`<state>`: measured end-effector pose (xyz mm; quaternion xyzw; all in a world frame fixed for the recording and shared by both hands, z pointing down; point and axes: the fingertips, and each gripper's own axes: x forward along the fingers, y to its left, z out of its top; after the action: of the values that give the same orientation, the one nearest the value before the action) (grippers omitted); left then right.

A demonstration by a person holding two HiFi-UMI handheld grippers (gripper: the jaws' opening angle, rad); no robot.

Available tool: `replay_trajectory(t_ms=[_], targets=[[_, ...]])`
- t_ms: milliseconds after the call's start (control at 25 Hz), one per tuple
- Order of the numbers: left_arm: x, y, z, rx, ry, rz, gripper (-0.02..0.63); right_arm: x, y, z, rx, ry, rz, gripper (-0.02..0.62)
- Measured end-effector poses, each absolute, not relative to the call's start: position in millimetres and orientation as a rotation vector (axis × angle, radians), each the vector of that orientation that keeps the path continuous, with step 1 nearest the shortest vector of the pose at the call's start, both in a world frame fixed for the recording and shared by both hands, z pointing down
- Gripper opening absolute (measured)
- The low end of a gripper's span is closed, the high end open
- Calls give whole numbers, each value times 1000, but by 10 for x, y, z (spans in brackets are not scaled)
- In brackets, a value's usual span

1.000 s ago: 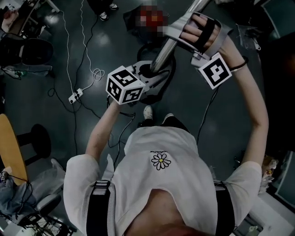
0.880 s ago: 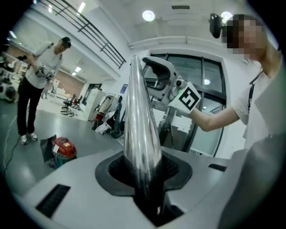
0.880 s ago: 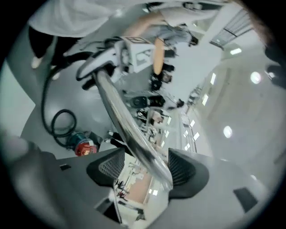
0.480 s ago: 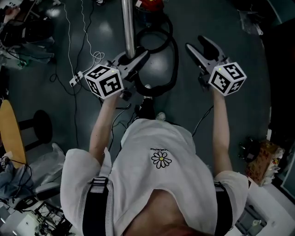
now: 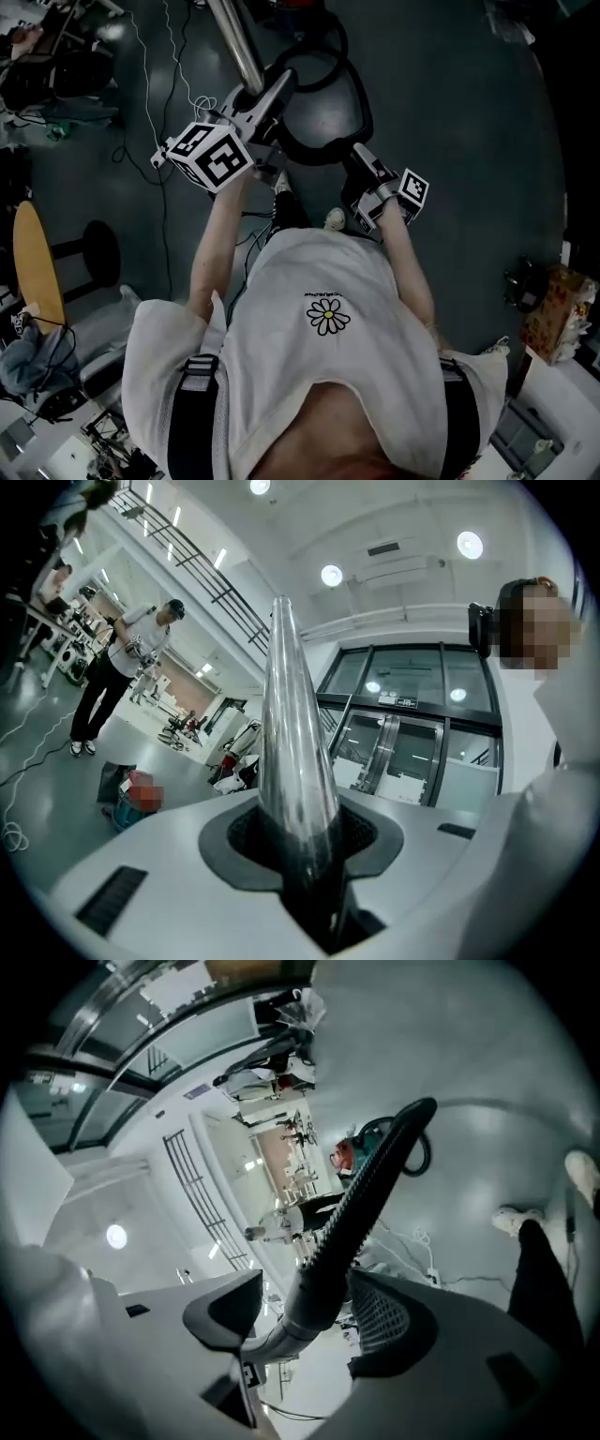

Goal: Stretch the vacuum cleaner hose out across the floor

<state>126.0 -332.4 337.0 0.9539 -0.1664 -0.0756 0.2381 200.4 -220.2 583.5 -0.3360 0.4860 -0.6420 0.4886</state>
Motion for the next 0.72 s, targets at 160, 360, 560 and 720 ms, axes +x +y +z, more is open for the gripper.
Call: replay_trajectory(t_ms=[160,360,560,720], targets=[[1447,-3181,3286,2661,-458,-238,121,1754,-2298,5608,-641,1148,-1574,288],[1432,-3220,3191,2665,-441,-306,121,1474,-2714,5003,-259,971,-1417,288],[1295,-3318,3206,2637,-438,-343,121,1495,-2904,4862,-204,949,-1349,288],[1204,-3354,3245,2638,-434,-326,121,1358,-2914,4927,-270,970,-1391,235]])
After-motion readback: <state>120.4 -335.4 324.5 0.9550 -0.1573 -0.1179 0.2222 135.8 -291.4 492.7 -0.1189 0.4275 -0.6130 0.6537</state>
